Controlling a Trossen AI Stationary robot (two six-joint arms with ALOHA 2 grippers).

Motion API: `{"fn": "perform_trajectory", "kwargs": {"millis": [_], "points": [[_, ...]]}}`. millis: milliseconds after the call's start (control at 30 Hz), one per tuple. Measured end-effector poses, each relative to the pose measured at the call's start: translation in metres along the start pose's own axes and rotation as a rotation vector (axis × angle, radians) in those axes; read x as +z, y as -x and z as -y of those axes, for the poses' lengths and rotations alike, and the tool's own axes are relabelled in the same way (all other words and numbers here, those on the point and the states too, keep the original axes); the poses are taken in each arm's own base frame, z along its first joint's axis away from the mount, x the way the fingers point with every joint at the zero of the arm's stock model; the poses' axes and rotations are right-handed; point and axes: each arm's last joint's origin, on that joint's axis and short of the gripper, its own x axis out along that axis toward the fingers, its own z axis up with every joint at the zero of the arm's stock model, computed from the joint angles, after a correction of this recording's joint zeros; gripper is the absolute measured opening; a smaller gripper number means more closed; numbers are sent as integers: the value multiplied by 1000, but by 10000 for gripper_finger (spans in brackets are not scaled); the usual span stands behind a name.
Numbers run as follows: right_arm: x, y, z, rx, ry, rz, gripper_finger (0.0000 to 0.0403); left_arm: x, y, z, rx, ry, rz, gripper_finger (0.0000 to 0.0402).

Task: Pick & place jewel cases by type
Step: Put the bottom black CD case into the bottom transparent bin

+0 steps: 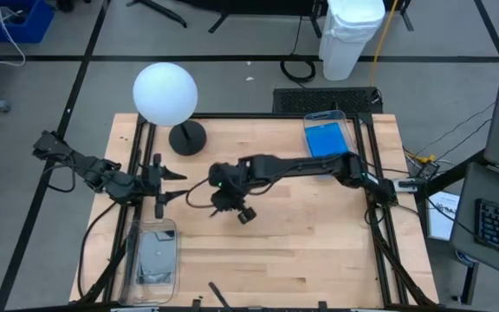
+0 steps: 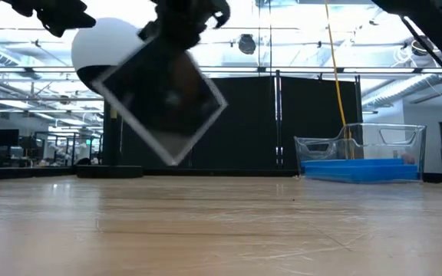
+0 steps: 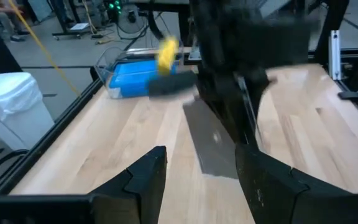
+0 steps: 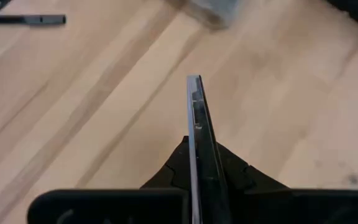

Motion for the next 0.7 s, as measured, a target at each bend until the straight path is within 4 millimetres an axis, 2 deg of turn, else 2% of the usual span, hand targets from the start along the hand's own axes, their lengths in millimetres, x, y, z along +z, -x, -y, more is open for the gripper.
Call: {"fn": "perform_trajectory", "kwargs": {"millis": [100,200,300,400,533,633,700], "points": [[1,26,10,-50,-16,53,17,-2,-3,1,25,-18,-14,195],[-9,44,18,-102,-47,107,17,-7,-9,4,37,-61,-44,195],[-32,52,24,-183,-93,195,17,-10,-15,8,40,-113,-75,195],[-58,68,25,-311,-132,369,17,-10,-19,10,58,-126,-79,195],[-97,83,12,-475,-148,636,17,-6,-26,13,97,-104,-45,195],[-124,80,-6,-522,-157,800,17,-3,-34,14,118,-79,-23,195],[-135,80,-17,-546,-145,885,17,-1,-42,15,137,-68,-8,195]]}}
